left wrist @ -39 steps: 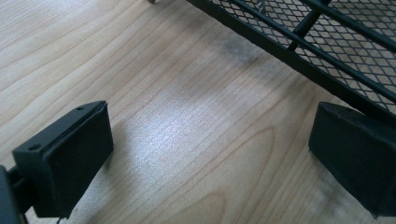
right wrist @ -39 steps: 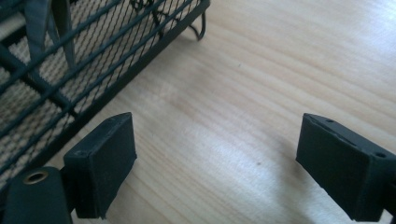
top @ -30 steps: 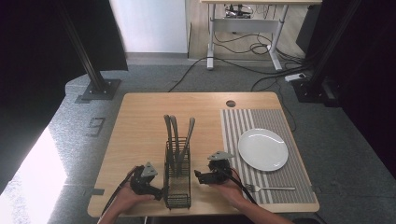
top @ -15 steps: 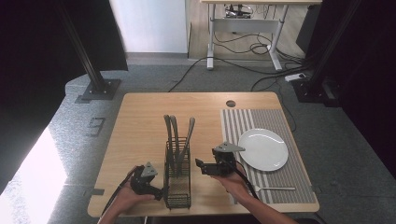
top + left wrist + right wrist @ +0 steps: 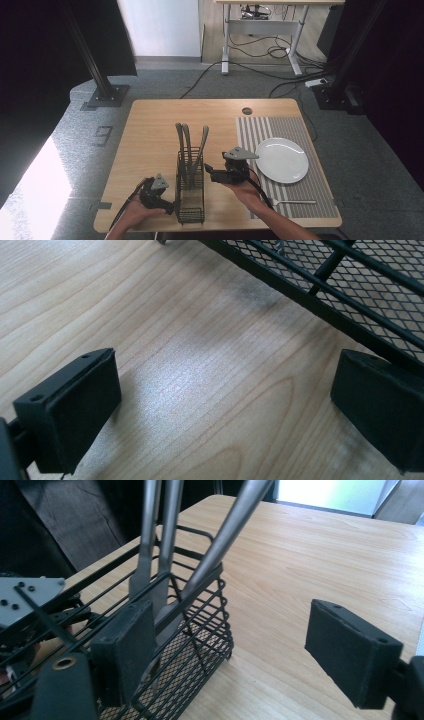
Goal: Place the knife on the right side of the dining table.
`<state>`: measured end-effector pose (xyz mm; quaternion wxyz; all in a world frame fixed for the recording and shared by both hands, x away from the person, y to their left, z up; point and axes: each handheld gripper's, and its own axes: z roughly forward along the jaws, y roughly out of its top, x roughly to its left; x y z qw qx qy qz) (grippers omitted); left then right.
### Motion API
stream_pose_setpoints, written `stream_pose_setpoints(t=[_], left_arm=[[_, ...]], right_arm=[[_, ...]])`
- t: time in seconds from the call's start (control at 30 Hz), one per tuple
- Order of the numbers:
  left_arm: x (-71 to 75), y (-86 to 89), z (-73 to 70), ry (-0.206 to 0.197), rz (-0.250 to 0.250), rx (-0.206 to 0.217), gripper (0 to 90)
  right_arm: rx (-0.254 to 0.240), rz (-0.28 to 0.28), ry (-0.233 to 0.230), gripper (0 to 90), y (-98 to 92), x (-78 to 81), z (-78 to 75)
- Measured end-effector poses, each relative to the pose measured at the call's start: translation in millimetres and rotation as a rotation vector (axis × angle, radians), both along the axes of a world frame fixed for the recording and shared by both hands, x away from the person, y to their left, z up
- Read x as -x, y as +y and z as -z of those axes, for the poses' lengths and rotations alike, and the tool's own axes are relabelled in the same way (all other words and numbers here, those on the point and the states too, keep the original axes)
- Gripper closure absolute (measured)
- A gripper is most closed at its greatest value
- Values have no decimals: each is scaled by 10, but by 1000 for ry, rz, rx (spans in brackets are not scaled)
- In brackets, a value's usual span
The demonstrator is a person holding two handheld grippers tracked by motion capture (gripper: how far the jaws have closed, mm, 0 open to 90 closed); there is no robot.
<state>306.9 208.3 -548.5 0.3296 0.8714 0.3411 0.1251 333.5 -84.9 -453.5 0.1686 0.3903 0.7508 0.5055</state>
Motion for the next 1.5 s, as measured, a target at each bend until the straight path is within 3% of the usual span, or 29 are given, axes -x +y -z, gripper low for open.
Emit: stream_pose_setpoints(t=[0.7,0.97,1.2,1.3,1.5], left_arm=[[4,-1,0,1,-3,1,0],[5,-1,-1,2,-4,0,0],[5,-2,0,2,-5,1,0],[5,-2,0,2,-4,1,0],[5,-2,0,2,-4,1,0]], right_arm=[[-38,6,-13,298,97,-222,-92],[-50,12,-34,303,128,-379,-115],[-53,-19,-35,385,178,-536,-122],[-90,-34,-10,421,195,-608,-140],[-117,-61,34,493,207,-741,-102]])
